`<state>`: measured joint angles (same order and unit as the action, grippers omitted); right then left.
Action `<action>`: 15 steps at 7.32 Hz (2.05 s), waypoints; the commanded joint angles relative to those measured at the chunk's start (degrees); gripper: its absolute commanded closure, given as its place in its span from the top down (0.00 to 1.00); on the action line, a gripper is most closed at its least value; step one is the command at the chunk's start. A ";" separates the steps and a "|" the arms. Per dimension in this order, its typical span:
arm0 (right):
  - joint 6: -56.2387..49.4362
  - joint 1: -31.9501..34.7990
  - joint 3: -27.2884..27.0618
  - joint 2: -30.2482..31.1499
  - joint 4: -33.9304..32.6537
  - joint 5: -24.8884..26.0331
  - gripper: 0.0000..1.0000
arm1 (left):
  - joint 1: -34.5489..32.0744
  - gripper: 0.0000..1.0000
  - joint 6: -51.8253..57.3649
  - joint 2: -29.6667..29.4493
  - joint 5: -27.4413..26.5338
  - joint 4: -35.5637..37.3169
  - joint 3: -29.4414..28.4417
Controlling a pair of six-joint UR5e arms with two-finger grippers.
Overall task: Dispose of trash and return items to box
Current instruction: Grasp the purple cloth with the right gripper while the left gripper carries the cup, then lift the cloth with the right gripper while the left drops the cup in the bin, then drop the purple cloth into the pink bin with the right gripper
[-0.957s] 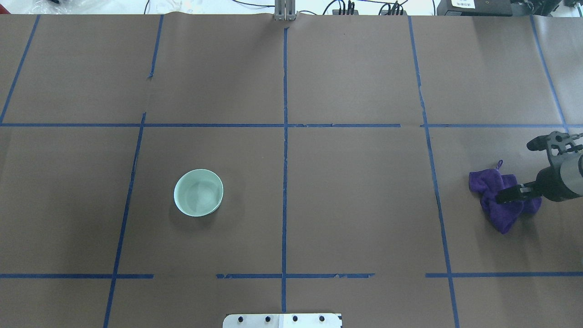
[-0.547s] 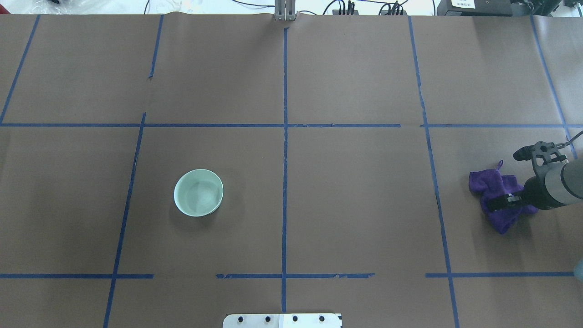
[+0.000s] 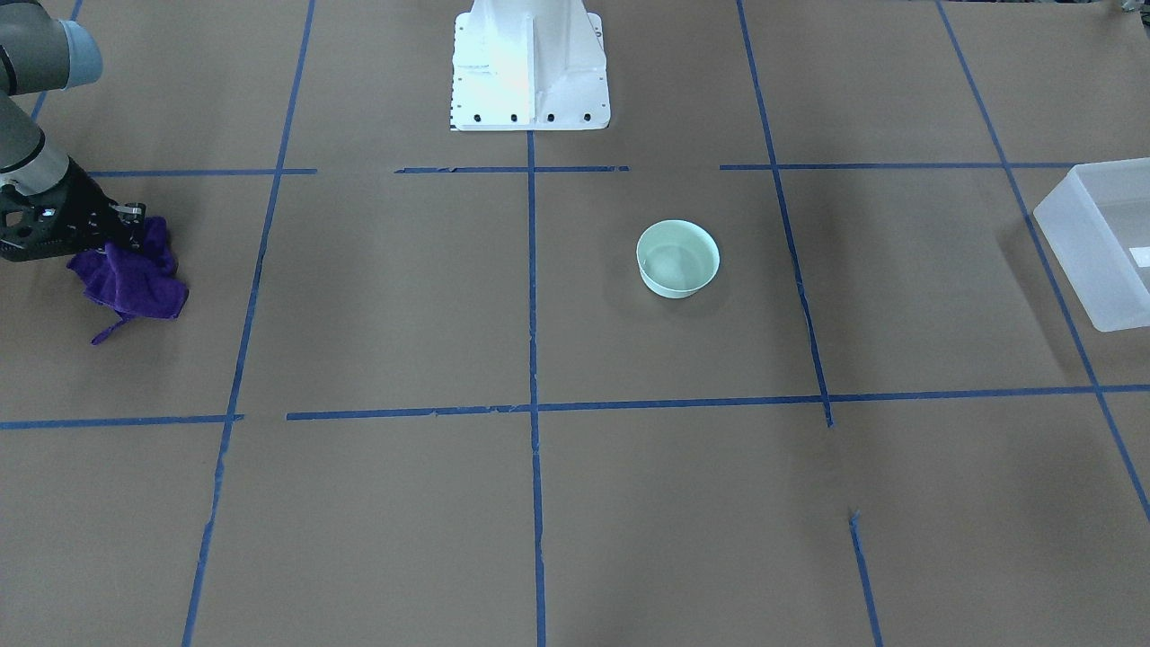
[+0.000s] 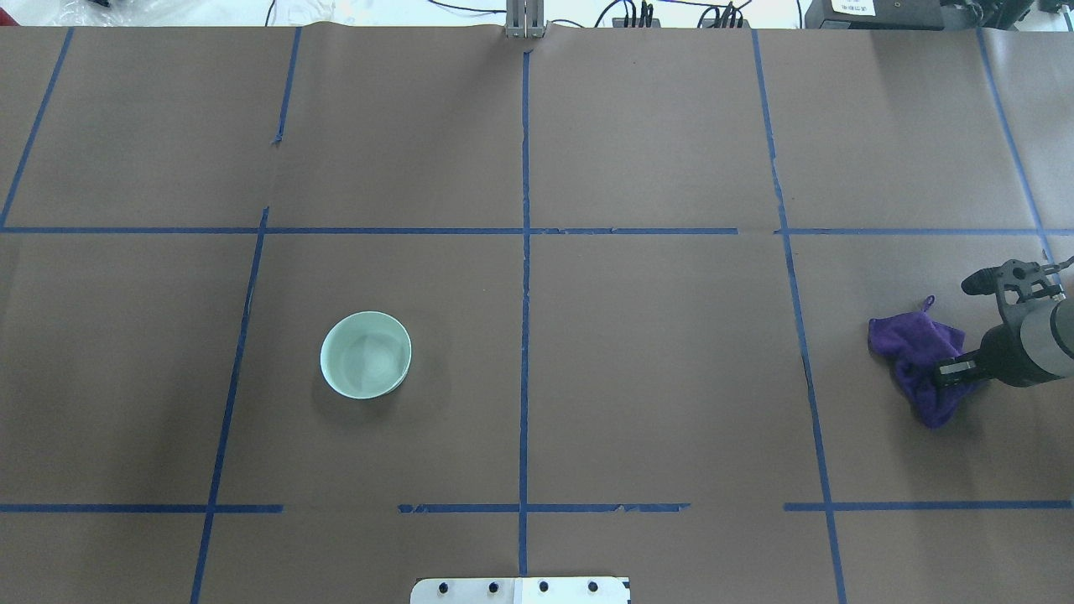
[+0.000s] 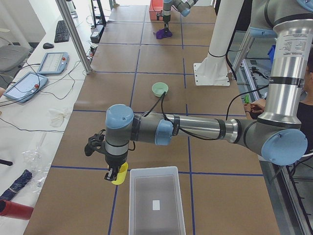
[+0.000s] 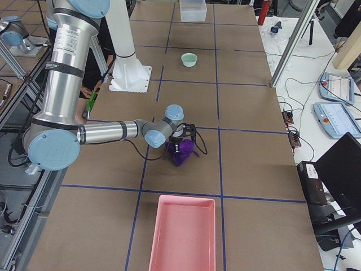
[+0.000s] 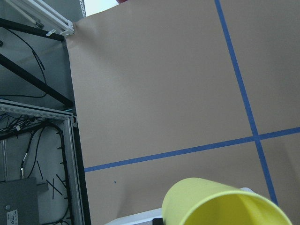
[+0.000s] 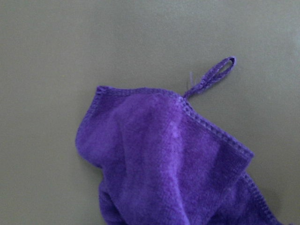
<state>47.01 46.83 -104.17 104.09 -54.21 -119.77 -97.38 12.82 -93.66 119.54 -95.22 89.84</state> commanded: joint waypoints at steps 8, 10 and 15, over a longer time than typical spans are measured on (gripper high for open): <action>-40.93 33.58 -17.65 -13.74 -53.90 -3.72 0.00 | 4.98 0.00 -0.51 12.80 12.98 -13.66 -6.94; -42.43 34.55 -17.47 -12.42 -53.55 -3.72 0.00 | 7.11 0.00 -0.69 13.06 14.76 -20.59 -11.42; -45.34 37.98 -17.30 -10.57 -53.46 -4.33 0.00 | 13.09 0.49 -4.12 12.97 16.26 -28.00 -13.81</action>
<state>1.87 84.15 -121.53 93.34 -107.66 -124.07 -85.33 9.09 -80.61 135.92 -121.93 76.51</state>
